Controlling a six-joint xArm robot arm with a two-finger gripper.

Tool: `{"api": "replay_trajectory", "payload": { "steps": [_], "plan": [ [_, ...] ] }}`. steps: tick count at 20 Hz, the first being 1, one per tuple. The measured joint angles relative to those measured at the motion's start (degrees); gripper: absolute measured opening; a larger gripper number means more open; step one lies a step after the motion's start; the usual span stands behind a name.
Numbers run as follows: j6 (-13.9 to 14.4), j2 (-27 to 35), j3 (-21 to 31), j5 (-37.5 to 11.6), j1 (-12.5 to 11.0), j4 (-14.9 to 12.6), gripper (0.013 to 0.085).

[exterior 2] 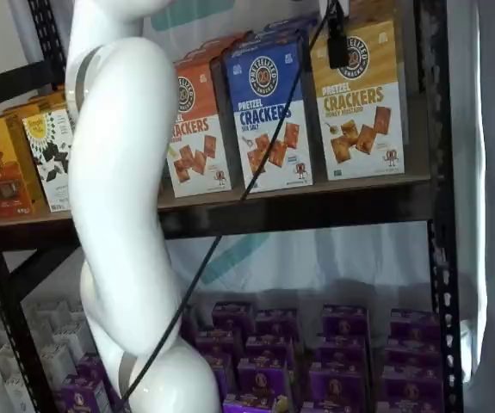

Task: Retrieve the yellow and white box located on the top shelf, the sixth one from the left

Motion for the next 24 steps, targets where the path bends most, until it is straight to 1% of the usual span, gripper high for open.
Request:
{"api": "replay_trajectory", "payload": {
  "steps": [6,14,16,24],
  "plan": [
    [-0.1,0.1,-0.4,0.9,0.0,-0.7,0.085],
    [-0.2,-0.1,0.1,0.5,-0.3,0.0,0.085],
    [-0.2,0.0,-0.1,0.7,-0.4,0.3,0.077],
    [-0.4,0.3,-0.6,0.9,-0.8,0.6,0.077]
  ]
}}
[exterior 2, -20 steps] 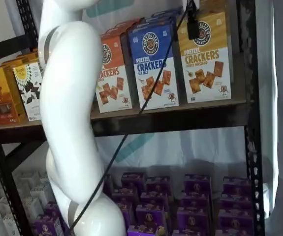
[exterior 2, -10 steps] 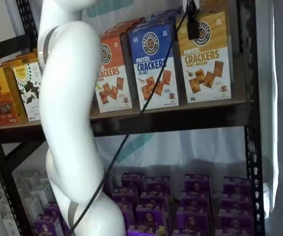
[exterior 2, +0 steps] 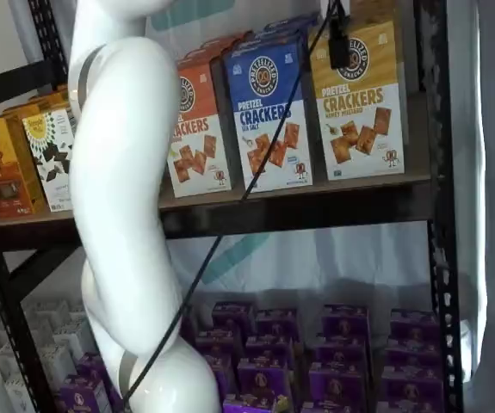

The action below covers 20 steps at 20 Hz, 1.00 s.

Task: Retrieve the yellow and white box located on the top shelf, the sixth one from the left

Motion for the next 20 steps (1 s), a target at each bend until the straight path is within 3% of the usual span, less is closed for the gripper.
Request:
{"api": "replay_trajectory", "payload": {
  "steps": [9,12,20],
  "plan": [
    [-0.2,-0.2,0.1,0.0,-0.3,0.4,0.077],
    [-0.3,-0.2,0.1,0.1,-0.5,0.6,0.069],
    [-0.6,-0.6,0.3,0.2,-0.8,0.6,0.069]
  ]
}}
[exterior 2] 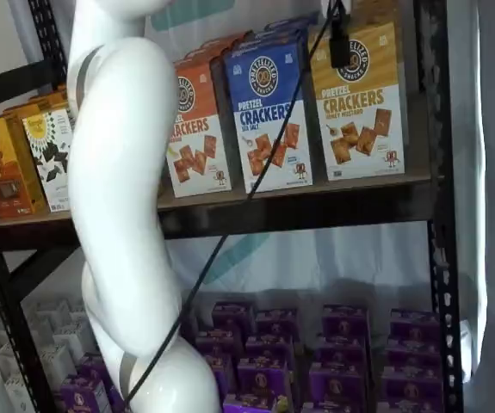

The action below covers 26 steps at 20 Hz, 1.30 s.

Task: Retrieve the yellow and white box located on the top shelf, the sixth one from the left

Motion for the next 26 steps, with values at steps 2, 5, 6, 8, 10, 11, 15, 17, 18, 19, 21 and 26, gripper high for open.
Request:
{"api": "replay_trajectory", "payload": {
  "steps": [2,5,6,8,10,11,15,17,18,19,21,26],
  "plan": [
    [-0.2,-0.2,0.3,-0.1,-0.2,0.2,0.069],
    [-0.3,-0.3,0.2,0.2,-0.4,0.4,0.061],
    [-0.3,-0.2,0.1,0.3,-0.4,0.2,0.061],
    [-0.3,0.0,-0.4,0.8,-0.4,0.1,0.061],
    [-0.3,0.4,-1.0,1.5,-0.6,0.1,0.061],
    [-0.3,0.6,-1.4,1.8,-0.6,0.1,0.061],
    [-0.5,0.5,-1.8,2.7,-0.8,-0.3,0.061],
    [-0.5,0.4,-2.2,3.8,-1.0,-0.3,0.061],
    [-0.5,0.4,-2.6,4.5,-1.1,-0.1,0.061],
    [-0.5,0.2,-2.6,5.1,-1.3,0.2,0.061],
    [-0.5,-0.7,-2.3,6.2,-1.8,0.8,0.061],
    [-1.1,-5.3,2.2,5.1,-2.8,2.2,0.061]
  ]
}}
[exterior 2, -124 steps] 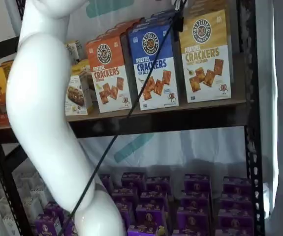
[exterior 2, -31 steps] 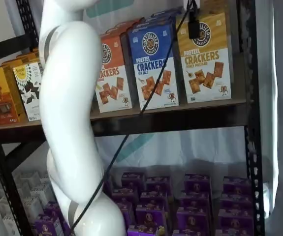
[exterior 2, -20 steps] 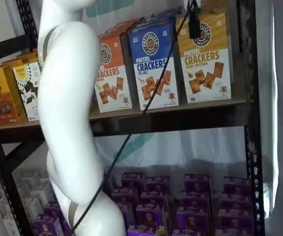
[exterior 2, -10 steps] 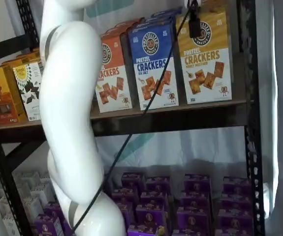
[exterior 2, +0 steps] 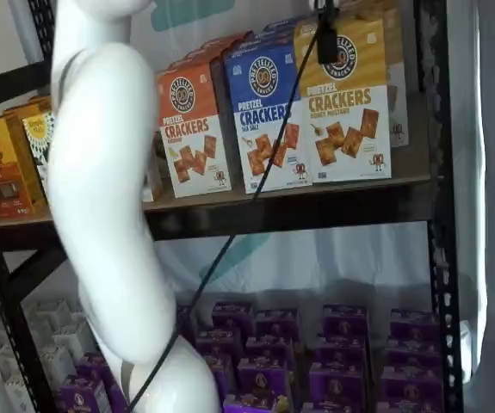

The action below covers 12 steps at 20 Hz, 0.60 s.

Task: Retrieve the yellow and white box located on the top shelf, the sixth one from the left

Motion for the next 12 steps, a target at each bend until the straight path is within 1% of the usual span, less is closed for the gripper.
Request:
{"api": "replay_trajectory", "payload": {
  "steps": [5,12],
  "plan": [
    [-1.2,-5.1,4.9,-1.0,-1.1,0.1,0.061],
    [-3.5,-9.9,9.3,-1.2,-3.1,-0.4,0.061]
  ]
}}
